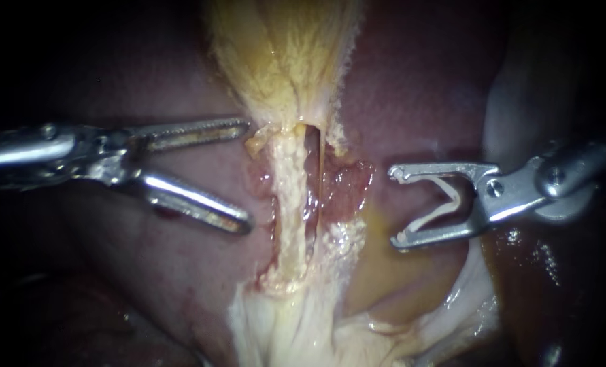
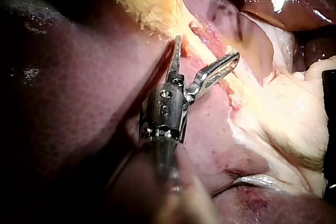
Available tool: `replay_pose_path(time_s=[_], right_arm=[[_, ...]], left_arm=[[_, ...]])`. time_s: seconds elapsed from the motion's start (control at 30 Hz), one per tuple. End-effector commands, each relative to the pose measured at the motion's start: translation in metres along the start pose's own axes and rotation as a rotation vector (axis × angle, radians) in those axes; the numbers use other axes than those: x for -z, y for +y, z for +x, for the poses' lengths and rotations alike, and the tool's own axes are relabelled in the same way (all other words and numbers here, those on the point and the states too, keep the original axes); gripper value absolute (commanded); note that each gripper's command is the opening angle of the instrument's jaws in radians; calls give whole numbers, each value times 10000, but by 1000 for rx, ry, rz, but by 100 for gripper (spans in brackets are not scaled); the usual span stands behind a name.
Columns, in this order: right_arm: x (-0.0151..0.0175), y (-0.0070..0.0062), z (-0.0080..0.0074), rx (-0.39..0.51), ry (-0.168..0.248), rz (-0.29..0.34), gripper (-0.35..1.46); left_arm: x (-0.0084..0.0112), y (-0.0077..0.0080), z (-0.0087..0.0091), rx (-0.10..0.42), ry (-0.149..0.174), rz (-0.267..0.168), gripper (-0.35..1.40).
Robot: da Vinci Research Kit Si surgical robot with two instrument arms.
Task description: Grabbing gallbladder
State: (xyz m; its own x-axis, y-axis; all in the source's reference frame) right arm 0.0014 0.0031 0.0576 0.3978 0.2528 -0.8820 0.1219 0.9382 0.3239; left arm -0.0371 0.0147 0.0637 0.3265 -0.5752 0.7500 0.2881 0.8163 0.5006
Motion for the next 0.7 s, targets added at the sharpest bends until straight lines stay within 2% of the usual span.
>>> replay_pose_path(time_s=[0.03, 0.17, 0.3, 0.43, 0.47, 0.57, 0.67, 0.7], right_arm=[[0, 0, 0, 0, 0, 0, 49], [0, 0, 0, 0, 0, 0, 49], [0, 0, 0, 0, 0, 0, 49], [0, 0, 0, 0, 0, 0, 49], [-1, 0, 0, 0, 0, 0, 49], [-1, 0, 0, 0, 1, 3, 49], [-1, 0, 1, 0, 1, 3, 49], [-1, 0, 1, 0, 1, 3, 49]], left_arm=[[-3, 3, 0, 2, 0, -7, 76], [-10, 15, 3, 32, -2, -31, 66], [-11, 23, 7, 62, -7, -50, 47], [-13, 25, 11, 103, 1, -77, 20], [-14, 26, 12, 103, 3, -80, 19], [-16, 27, 18, 107, 17, -87, -3], [-18, 30, 26, 103, 31, -91, -33], [-18, 30, 28, 101, 37, -92, -35]])
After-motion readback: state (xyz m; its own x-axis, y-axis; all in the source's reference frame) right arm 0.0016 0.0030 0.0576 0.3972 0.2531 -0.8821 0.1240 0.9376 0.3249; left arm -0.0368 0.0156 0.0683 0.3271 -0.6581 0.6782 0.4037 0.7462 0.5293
